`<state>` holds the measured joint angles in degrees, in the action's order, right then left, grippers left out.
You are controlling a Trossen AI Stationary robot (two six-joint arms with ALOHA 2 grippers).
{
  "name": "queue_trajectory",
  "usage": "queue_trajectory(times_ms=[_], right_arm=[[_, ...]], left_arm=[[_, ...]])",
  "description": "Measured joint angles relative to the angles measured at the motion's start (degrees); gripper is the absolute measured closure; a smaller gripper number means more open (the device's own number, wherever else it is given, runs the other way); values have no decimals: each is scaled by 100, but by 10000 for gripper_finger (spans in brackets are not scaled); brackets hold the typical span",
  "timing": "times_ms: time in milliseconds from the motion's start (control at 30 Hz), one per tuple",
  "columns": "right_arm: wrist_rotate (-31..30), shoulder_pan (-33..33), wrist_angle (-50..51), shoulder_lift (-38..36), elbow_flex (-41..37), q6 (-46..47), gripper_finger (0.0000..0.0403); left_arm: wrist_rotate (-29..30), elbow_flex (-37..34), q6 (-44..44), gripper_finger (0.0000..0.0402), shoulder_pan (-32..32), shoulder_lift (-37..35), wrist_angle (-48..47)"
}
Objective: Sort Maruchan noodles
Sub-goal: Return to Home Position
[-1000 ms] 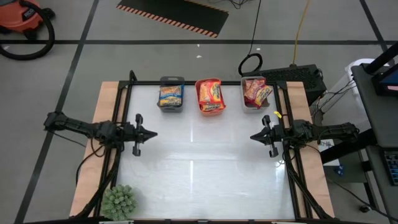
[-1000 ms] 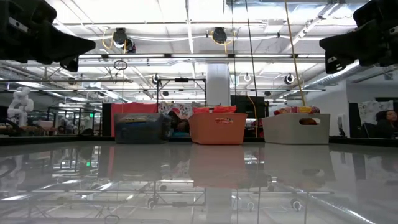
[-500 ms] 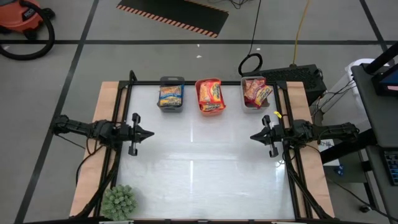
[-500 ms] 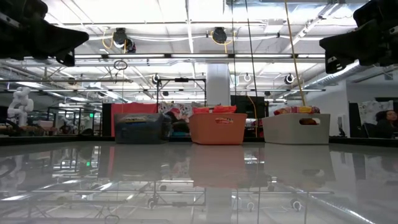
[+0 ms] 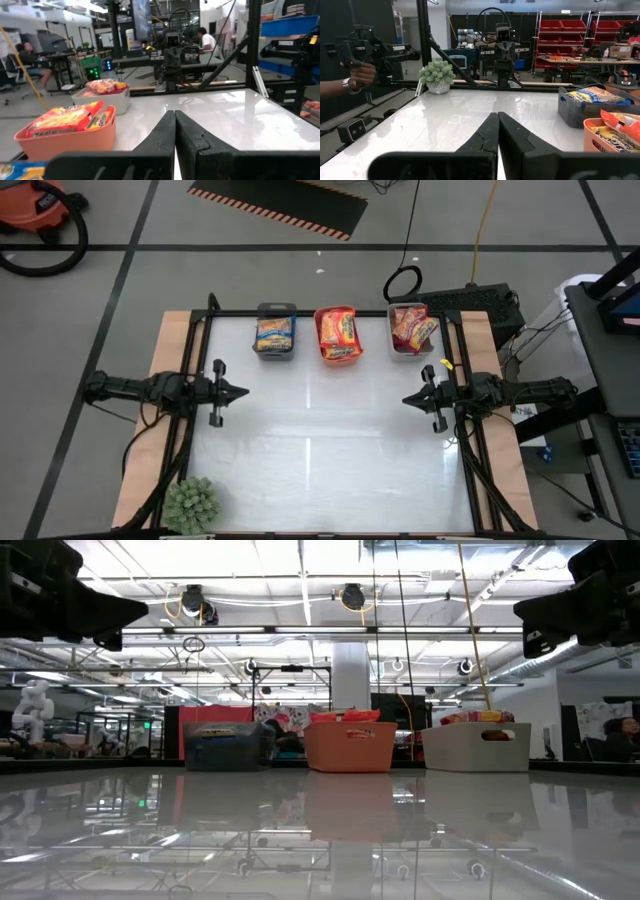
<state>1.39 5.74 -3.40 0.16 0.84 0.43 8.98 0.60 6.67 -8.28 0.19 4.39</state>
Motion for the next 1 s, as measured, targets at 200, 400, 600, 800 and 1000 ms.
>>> queue_trajectory(times_ms=[200,400,600,800,1000], right_arm=[[-1,-2,-2,1,0,0,403],[0,-1,-2,0,0,0,403],[0,-2,-1,2,0,-1,403],[0,-2,0,0,0,0,403],[0,-2,-2,2,0,-1,403]], left_arm=[[-196,0,-171,400,175,0,-184],[-361,7,-52,400,189,0,-265],[-451,9,-206,400,189,0,-307],[-451,9,-399,400,189,17,-319],[-449,9,-436,400,189,17,-324]])
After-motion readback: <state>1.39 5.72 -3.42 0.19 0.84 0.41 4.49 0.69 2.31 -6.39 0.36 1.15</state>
